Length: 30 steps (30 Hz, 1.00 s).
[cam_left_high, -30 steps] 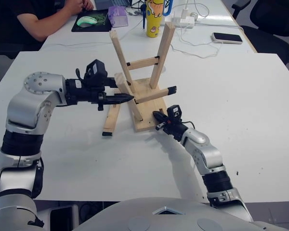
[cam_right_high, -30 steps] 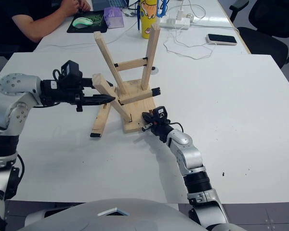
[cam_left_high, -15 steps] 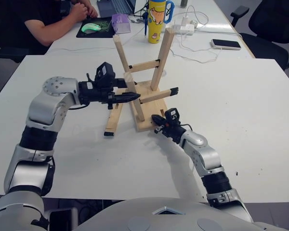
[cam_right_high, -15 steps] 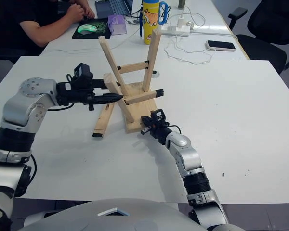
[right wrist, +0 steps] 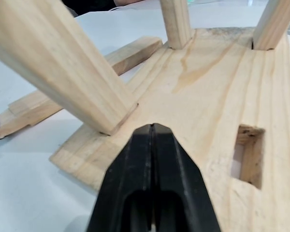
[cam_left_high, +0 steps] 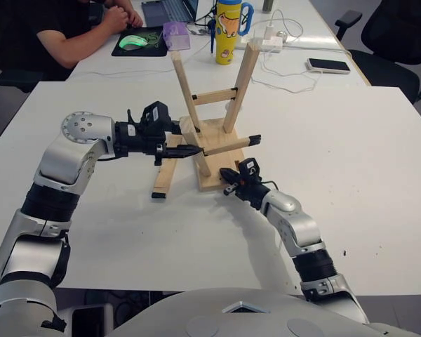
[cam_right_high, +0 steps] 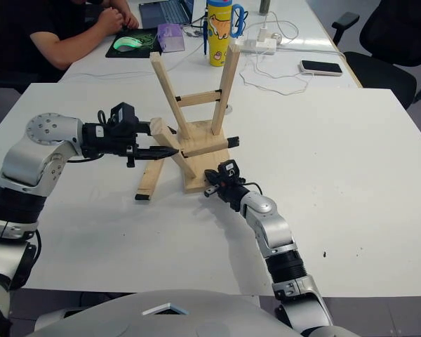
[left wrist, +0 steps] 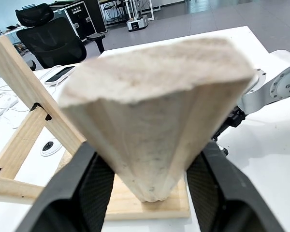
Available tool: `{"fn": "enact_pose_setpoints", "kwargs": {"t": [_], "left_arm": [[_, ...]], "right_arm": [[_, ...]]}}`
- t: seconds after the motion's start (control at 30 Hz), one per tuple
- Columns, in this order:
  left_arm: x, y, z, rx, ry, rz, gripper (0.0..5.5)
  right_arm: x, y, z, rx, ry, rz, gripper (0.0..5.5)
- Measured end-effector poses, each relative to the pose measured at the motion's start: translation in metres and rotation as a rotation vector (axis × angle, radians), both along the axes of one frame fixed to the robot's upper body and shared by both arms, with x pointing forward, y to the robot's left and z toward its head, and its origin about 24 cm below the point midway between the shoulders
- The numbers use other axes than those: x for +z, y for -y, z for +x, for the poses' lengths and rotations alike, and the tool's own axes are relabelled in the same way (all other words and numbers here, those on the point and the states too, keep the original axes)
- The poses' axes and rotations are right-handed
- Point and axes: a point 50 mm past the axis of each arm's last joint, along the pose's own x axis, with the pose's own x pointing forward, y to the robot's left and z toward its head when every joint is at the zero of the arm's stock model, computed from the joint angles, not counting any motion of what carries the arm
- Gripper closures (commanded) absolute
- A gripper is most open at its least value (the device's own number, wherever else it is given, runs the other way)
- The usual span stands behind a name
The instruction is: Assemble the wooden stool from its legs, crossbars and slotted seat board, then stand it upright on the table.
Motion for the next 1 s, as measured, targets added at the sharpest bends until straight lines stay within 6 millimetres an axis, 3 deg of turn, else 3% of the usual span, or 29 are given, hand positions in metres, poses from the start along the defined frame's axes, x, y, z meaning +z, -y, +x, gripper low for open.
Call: {"fn": "enact_pose_setpoints", "kwargs": {"t": [0.33, 0.4, 0.47, 0.5, 0.57, 0.67, 0.8, 0.87, 1.0], "left_arm": [[-0.006, 0.001, 0.012, 0.03, -0.039, -0.05, 3.43], [-0.008, 0.0, 0.011, 0.035, -0.031, -0.065, 2.89], [-0.045, -0.012, 0.008, 0.137, -0.149, 0.016, 2.7], [-0.077, -0.021, -0.003, 0.212, -0.267, 0.048, 2.49], [-0.093, -0.026, -0.013, 0.253, -0.339, 0.03, 2.18], [-0.055, -0.034, -0.005, 0.293, -0.22, -0.066, 1.73], [-0.012, -0.057, -0.011, 0.353, -0.129, -0.157, 1.73], [0.02, -0.071, -0.015, 0.407, -0.073, -0.255, 1.95], [0.102, -0.048, -0.021, 0.346, 0.074, -0.624, 2.46]], "right_arm": [[0.001, -0.002, 0.006, 0.013, 0.012, -0.038, 5.5], [0.001, -0.002, 0.006, 0.013, 0.012, -0.038, 5.5], [0.001, -0.006, 0.006, 0.026, 0.011, -0.037, 5.5], [0.002, -0.008, 0.006, 0.032, 0.016, -0.032, 5.5], [0.004, -0.007, 0.009, 0.028, 0.024, -0.038, 5.5], [0.004, -0.008, 0.013, 0.025, 0.025, -0.042, 5.5], [0.004, -0.011, 0.013, 0.025, 0.026, -0.032, 5.5], [0.003, -0.011, 0.013, 0.011, 0.029, -0.031, 5.5], [0.003, -0.008, 0.013, -0.015, 0.036, -0.029, 5.5]]}}
